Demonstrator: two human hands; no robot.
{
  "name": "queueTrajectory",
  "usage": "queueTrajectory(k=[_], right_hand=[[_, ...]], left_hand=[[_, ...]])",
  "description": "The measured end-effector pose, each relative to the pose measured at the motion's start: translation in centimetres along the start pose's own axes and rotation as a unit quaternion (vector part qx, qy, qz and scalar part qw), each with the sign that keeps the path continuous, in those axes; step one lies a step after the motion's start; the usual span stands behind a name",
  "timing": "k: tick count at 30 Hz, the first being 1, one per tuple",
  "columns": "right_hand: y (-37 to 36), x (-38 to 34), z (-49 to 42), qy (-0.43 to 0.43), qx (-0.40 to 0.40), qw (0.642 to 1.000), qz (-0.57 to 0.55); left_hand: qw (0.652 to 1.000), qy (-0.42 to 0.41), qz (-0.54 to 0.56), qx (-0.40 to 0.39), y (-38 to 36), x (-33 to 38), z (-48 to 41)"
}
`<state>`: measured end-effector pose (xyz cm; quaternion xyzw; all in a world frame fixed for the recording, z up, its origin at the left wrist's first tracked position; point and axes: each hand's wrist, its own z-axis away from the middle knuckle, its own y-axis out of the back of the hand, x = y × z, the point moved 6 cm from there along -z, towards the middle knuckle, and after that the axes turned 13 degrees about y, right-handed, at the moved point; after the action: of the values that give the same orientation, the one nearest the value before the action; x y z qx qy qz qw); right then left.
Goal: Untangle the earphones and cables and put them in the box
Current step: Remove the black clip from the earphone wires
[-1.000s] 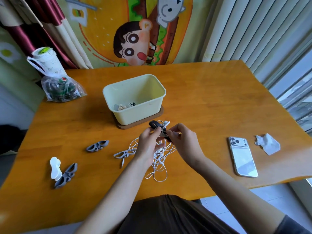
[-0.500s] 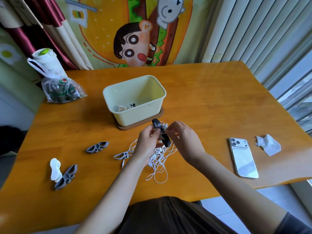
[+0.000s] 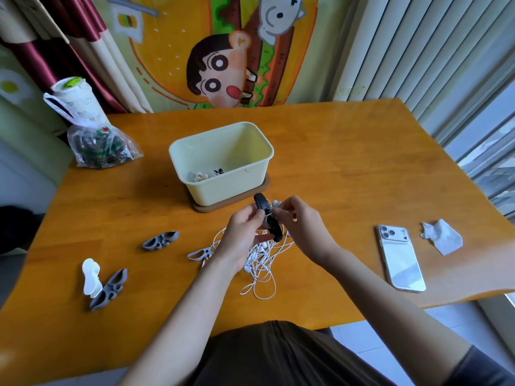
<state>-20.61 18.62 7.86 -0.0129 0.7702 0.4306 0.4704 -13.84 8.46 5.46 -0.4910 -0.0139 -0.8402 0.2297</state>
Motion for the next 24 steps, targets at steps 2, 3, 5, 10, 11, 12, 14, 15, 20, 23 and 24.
queueTrajectory(k=[2, 3, 5, 10, 11, 12, 14, 15, 20, 23, 24], right_hand=[[0.15, 0.02, 0.02, -0.005, 0.006, 1.0, -0.009], [0.27, 0.06, 0.05, -0.006, 0.01, 1.0, -0.012], [0.43, 0.16, 0.01, -0.004, 0.018, 1.0, -0.021], [0.24, 0.37, 0.11, -0.003, 0.024, 0.999, -0.027], [0.19, 0.38, 0.14, -0.003, 0.026, 0.999, -0.03], [0.14, 0.37, 0.17, -0.005, 0.032, 0.999, -0.039], [0.27, 0.31, 0.2, -0.011, 0.048, 0.996, -0.074], [0.33, 0.25, 0.2, -0.013, 0.054, 0.995, -0.088], [0.44, 0.33, 0.15, -0.016, 0.075, 0.992, -0.097], [0.53, 0.35, 0.14, -0.011, 0.083, 0.992, -0.093], [0.58, 0.33, 0.09, -0.008, 0.083, 0.992, -0.089]], left_hand=[[1.0, -0.004, 0.012, -0.009, -0.04, 0.08, 0.08], [1.0, -0.004, 0.022, -0.016, -0.15, 0.1, 0.11], [0.999, -0.006, 0.038, -0.032, -0.46, 0.13, 0.19], [0.997, -0.004, 0.076, -0.014, -0.46, -0.03, 0.28], [0.996, 0.0, 0.089, -0.012, -0.44, -0.05, 0.32], [0.995, 0.003, 0.1, -0.009, -0.39, -0.06, 0.35], [0.993, 0.007, 0.119, -0.009, -0.35, 0.08, 0.39], [0.992, 0.009, 0.127, -0.008, -0.31, 0.14, 0.4], [0.992, 0.011, 0.127, 0.0, -0.19, 0.24, 0.25], [0.987, 0.021, 0.154, 0.028, 0.23, -0.14, -0.07], [0.985, 0.025, 0.168, 0.04, 0.4, -0.28, -0.12]])
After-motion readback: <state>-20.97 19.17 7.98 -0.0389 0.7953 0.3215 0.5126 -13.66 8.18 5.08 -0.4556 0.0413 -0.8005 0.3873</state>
